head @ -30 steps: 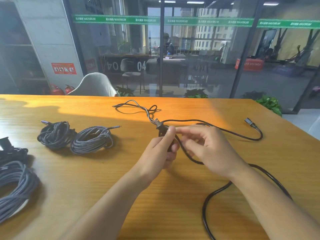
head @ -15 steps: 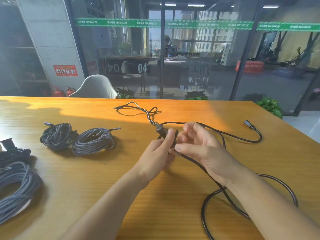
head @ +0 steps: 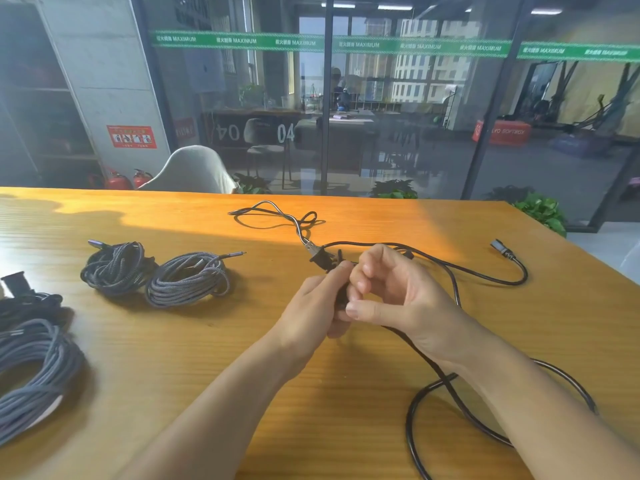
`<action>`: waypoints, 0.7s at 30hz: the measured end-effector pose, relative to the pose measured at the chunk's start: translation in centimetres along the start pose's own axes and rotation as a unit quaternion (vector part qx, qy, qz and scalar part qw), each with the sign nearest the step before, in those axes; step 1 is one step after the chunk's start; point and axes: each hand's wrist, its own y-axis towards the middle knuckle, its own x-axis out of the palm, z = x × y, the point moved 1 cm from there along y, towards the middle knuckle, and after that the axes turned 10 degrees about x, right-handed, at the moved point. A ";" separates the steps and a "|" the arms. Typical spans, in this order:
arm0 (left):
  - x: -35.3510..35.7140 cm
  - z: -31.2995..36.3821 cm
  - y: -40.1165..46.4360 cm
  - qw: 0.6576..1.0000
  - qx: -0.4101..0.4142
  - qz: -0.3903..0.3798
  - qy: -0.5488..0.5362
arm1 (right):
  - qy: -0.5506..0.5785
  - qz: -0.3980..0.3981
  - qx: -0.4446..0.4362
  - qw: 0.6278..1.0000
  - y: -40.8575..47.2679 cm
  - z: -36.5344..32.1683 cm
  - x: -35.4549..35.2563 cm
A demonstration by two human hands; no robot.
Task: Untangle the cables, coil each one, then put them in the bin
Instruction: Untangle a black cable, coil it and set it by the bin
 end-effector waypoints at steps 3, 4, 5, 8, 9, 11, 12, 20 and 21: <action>-1.2 0.0 0.5 0.996 0.015 0.086 0.012 | -0.105 0.063 0.021 0.992 -0.2 -0.3 -0.6; -1.8 0.1 0.7 0.992 0.024 0.122 0.000 | -0.160 0.085 0.033 0.983 -0.2 -0.2 -1.0; -2.4 0.3 0.9 0.987 0.032 0.158 -0.018 | -0.210 0.097 0.051 0.972 -0.1 0.0 -1.3; -4.0 1.0 1.2 0.971 0.041 0.222 -0.081 | -0.255 0.034 0.124 0.958 0.1 1.0 -1.3; -4.2 1.2 1.2 0.969 0.042 0.221 -0.104 | -0.230 -0.009 0.145 0.962 0.1 1.3 -0.9; -4.1 1.6 1.2 0.965 0.038 0.199 -0.166 | -0.184 -0.080 0.173 0.964 -0.1 1.4 0.0; -3.9 1.9 1.1 0.960 0.029 0.185 -0.210 | -0.176 -0.101 0.183 0.962 -0.2 1.4 0.3; -2.5 3.5 -0.2 0.942 -0.023 -0.024 -0.335 | -0.189 -0.117 0.231 0.947 0.1 2.3 -0.4; -2.7 3.4 -0.2 0.942 -0.026 -0.032 -0.333 | -0.199 -0.098 0.223 0.949 0.3 2.4 -0.6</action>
